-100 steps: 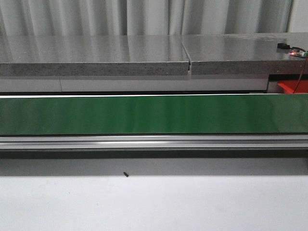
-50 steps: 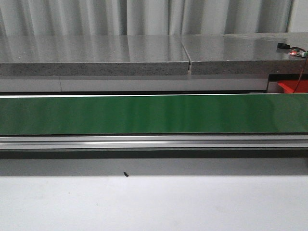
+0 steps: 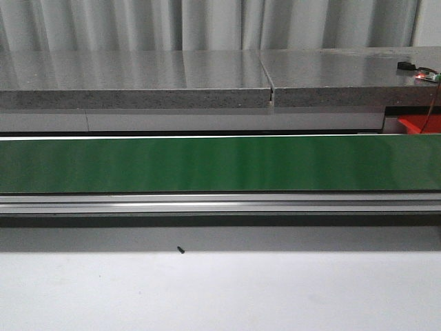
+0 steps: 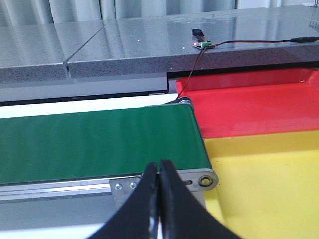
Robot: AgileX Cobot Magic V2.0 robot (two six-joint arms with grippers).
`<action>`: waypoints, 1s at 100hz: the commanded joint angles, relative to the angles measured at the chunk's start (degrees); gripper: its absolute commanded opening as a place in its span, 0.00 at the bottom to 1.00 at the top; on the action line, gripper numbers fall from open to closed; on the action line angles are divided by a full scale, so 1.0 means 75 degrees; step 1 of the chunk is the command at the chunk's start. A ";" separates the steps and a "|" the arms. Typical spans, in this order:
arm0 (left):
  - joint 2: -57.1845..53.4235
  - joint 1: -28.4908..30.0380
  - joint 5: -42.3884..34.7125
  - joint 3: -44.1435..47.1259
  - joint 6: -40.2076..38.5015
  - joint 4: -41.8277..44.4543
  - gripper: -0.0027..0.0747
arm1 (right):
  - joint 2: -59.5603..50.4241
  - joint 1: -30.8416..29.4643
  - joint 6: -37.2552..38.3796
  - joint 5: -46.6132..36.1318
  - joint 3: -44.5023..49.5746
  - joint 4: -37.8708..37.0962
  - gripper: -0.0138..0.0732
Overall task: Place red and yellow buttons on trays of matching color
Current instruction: 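Grasp a yellow mushroom button with the left gripper, then lower the yellow button onto the green belt and open left gripper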
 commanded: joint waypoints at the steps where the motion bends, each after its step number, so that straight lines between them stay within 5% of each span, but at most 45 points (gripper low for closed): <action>1: -0.0104 0.0010 -0.0410 -0.0235 -0.0060 -0.0075 0.57 | -0.0162 -0.0050 -0.0015 -0.0658 -0.0104 -0.0034 0.08; 20: 0.0045 0.0010 -0.0669 -0.0235 -0.0060 -0.0075 0.54 | -0.0162 -0.0050 -0.0015 -0.0658 -0.0104 -0.0034 0.08; 46: 0.0045 0.0010 -0.0837 -0.0235 -0.0046 -0.0075 0.29 | -0.0162 -0.0050 -0.0015 -0.0658 -0.0104 -0.0034 0.08; 100: -0.1875 0.0010 -0.0136 0.0407 0.0245 0.0001 0.29 | -0.0162 -0.0050 -0.0015 -0.0658 -0.0104 -0.0034 0.08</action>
